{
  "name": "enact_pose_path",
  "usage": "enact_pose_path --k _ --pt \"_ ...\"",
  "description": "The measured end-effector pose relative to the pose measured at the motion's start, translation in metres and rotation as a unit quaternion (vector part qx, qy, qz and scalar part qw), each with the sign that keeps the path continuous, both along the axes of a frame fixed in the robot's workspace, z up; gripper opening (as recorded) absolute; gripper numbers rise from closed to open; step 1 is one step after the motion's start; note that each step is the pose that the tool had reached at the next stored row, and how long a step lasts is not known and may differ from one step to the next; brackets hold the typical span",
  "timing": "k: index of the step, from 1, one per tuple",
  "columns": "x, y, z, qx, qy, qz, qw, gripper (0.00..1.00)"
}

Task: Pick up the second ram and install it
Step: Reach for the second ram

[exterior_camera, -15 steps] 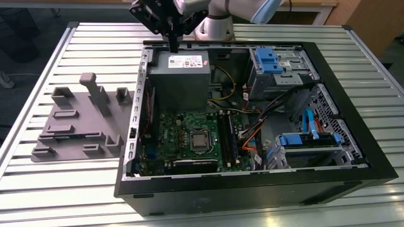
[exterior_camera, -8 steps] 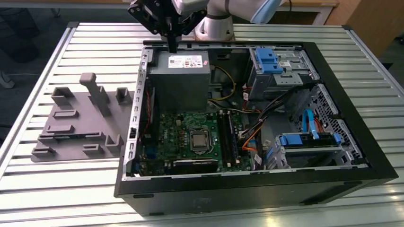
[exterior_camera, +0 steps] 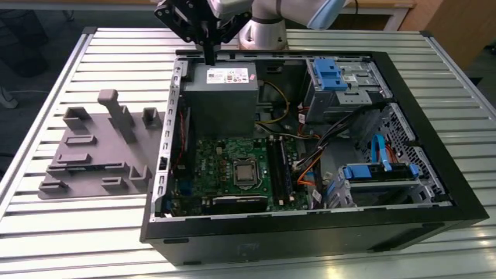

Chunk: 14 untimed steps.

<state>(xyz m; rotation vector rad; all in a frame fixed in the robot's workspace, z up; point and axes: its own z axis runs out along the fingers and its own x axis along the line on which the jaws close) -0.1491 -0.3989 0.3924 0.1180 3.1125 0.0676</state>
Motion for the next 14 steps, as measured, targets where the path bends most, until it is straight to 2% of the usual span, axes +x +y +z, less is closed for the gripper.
enact_pose_path --k 14 --pt "-0.0060 0.0000 -0.0004 0.0000 0.0000 0.000 1.0000 0.11"
